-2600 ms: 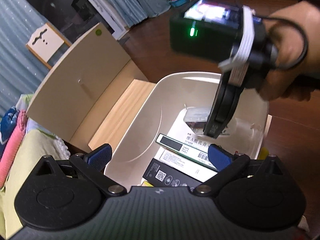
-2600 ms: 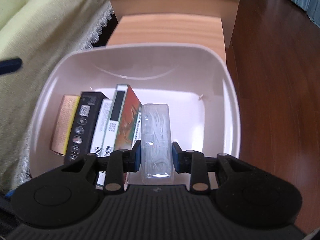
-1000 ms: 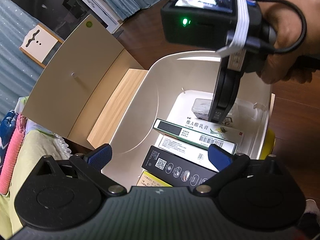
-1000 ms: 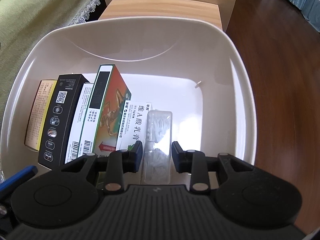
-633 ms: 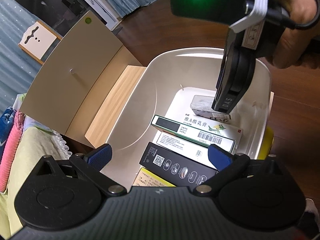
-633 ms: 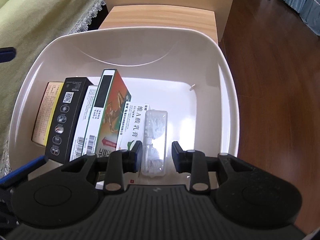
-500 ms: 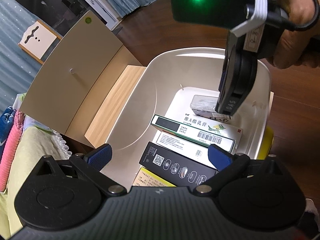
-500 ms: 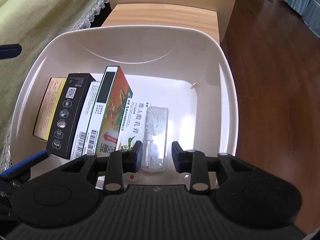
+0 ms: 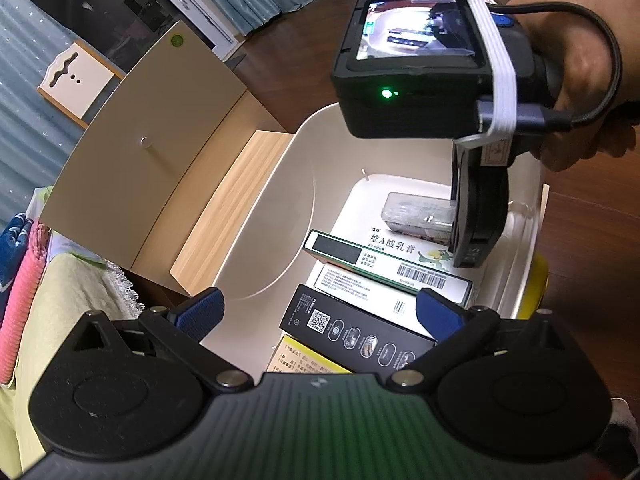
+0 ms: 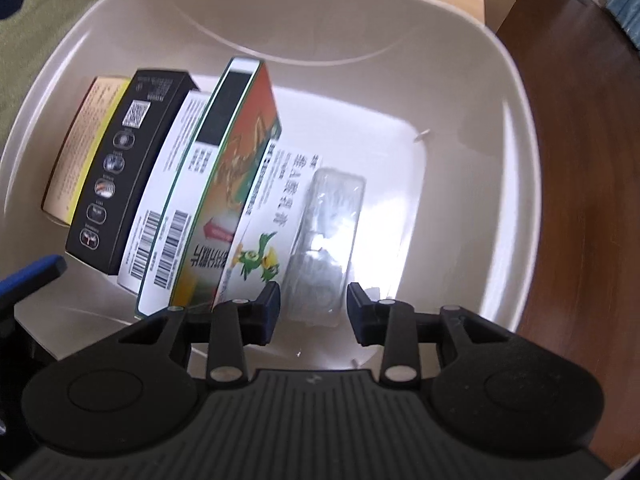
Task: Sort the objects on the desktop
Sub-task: 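Open the right gripper and release the floss-pick box in the bin, then raise the right gripper out of the bin and back away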
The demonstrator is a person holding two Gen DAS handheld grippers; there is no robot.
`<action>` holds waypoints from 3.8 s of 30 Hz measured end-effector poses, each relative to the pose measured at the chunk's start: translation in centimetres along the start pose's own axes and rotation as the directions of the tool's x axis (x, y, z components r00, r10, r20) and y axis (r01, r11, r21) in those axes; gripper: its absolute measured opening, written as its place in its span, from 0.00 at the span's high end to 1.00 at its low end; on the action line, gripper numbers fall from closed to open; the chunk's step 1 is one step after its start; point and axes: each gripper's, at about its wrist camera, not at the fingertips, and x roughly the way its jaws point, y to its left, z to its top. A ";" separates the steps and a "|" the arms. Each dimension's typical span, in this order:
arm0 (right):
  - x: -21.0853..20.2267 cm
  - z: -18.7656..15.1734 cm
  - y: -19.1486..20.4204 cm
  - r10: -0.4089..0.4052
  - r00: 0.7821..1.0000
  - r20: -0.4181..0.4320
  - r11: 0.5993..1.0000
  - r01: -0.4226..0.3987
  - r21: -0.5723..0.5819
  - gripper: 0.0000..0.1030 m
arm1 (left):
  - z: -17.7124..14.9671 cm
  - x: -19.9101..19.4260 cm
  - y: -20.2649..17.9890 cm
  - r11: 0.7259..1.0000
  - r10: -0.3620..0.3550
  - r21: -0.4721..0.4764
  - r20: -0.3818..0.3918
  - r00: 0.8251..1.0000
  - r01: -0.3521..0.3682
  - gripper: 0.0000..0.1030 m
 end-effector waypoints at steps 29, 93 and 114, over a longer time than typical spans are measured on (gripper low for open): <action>-7.5 -0.9 -0.5 0.013 0.990 0.142 1.000 -0.014 0.004 0.39 | -0.2 -1.7 0.4 0.999 0.022 -0.044 -0.021 1.000 -0.023 0.00; -13.5 -2.9 -1.9 0.005 0.999 0.049 0.972 -0.016 0.233 0.01 | -1.3 -5.3 8.4 0.515 -0.243 -0.854 -0.229 0.943 -0.074 0.01; -13.3 -2.8 -1.1 0.010 0.999 0.050 0.979 -0.020 0.204 0.01 | -2.4 -4.8 7.9 0.464 -0.252 -0.878 -0.257 0.933 -0.116 0.01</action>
